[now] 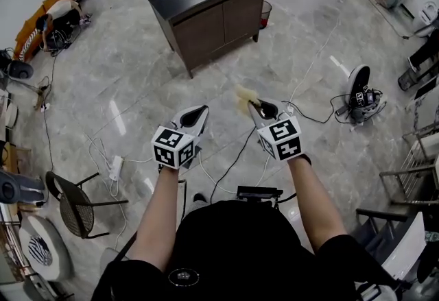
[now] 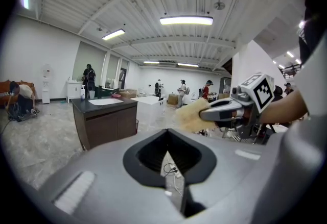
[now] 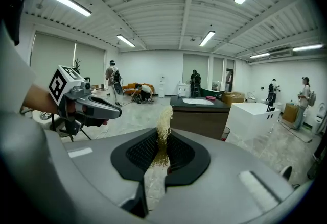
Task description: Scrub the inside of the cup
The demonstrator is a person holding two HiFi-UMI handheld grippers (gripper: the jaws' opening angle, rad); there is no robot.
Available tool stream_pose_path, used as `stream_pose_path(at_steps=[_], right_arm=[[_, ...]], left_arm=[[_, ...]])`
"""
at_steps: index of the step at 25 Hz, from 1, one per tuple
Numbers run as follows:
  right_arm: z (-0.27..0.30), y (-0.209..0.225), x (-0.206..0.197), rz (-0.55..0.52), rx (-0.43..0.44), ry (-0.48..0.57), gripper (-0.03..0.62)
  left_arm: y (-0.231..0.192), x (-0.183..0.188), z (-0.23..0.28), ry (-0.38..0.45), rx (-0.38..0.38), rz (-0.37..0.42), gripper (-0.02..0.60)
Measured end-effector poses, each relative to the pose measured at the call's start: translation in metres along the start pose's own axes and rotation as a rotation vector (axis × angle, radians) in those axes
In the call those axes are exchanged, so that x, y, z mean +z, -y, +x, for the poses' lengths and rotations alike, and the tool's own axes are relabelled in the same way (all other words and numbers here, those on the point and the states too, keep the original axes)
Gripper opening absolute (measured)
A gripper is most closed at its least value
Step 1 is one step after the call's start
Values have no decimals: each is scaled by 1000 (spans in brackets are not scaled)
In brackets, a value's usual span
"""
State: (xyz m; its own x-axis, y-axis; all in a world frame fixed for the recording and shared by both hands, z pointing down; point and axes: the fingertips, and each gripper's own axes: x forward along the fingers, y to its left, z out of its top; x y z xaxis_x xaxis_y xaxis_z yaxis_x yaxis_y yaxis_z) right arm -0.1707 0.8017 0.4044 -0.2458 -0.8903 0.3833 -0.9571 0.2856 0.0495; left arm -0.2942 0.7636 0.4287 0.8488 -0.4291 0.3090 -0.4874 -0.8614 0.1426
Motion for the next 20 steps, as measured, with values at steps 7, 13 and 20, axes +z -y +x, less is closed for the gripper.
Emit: stream_pose_path(at_steps=[7, 13, 20], right_arm=[[16, 15, -7, -26, 37, -15, 41], [66, 26, -1, -5, 17, -37, 41], [148, 46, 26, 38, -41, -82, 41]], left_arm=[[3, -19, 10, -58, 12, 2, 0], [-56, -18, 33, -61, 2, -21, 0], [-149, 8, 77, -50, -59, -24, 0]])
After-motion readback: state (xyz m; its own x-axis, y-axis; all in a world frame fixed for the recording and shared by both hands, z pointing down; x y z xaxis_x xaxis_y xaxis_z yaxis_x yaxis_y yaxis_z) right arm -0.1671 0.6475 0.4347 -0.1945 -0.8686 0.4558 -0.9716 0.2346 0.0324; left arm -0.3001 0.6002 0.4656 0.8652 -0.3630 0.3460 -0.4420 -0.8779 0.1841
